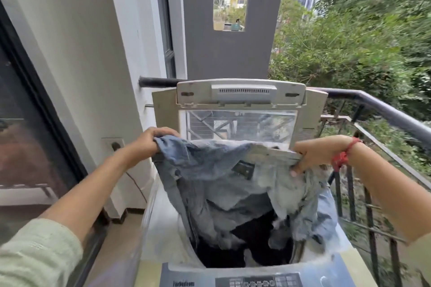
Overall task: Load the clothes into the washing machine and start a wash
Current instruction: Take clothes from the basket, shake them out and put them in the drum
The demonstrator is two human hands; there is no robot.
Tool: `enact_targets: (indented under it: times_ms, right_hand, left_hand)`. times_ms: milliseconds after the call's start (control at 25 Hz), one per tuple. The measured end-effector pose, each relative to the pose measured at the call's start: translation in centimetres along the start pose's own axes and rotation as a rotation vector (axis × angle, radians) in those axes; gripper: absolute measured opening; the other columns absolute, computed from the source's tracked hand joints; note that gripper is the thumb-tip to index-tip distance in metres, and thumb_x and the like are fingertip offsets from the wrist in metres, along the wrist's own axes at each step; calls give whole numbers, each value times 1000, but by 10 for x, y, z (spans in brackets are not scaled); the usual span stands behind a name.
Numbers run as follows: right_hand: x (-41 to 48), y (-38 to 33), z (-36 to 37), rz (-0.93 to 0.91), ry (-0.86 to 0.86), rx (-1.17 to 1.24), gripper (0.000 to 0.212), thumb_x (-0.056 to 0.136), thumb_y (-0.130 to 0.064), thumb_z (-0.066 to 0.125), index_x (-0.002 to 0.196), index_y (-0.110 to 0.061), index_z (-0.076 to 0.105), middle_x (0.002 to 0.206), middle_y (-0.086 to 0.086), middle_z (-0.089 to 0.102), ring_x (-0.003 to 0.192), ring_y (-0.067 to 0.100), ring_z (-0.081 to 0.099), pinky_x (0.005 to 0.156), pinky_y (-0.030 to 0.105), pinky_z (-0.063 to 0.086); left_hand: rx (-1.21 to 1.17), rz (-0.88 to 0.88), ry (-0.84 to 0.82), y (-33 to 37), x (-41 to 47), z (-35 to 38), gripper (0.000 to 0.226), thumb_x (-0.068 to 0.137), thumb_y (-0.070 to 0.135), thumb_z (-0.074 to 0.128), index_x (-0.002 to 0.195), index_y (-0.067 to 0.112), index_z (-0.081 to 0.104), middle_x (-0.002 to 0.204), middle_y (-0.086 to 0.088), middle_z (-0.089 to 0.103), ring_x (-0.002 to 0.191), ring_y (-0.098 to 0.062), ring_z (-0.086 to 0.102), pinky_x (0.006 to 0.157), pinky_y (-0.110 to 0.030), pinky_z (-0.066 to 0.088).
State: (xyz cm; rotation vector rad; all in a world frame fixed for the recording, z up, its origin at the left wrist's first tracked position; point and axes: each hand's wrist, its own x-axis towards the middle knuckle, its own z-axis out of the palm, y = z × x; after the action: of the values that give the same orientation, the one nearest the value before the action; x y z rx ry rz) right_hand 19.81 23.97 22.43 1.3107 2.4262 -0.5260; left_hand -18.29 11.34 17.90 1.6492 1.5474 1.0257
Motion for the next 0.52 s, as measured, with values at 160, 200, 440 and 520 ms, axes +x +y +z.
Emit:
enact_targets:
  times_ms: [160,200,440,520]
  right_hand:
    - [28,6,9,-132,109,190,18,89,-29,62,100,-15,64,89,6,69,73,26,61,66,34,50]
    - [44,7,15,-112,150,158,18,92,-22,58,103,-9,63,89,9,68,70,24,59,62,28,49]
    - [113,24,55,178,436,2,37,82,-1,45,116,-9,59,108,18,66,96,34,64,77,36,50]
    - [109,17,59,62,770,242,47,77,4,45,117,-15,60,105,14,66,97,33,62,76,35,47]
  left_hand:
    - [-54,-362,-474,-5,-7,3,21,70,13,63,89,14,71,91,-6,71,81,-19,65,66,-28,51]
    - [-62,-435,-554,-9,-5,13,30,67,20,74,95,15,69,94,-2,73,83,-16,67,70,-27,52]
    - [-27,-420,289,-51,47,98,25,91,-1,43,91,16,62,90,-10,61,87,-26,58,67,-24,45]
    - [71,-253,477,-57,54,112,40,85,-6,43,114,16,59,109,-8,55,101,-23,52,84,-29,42]
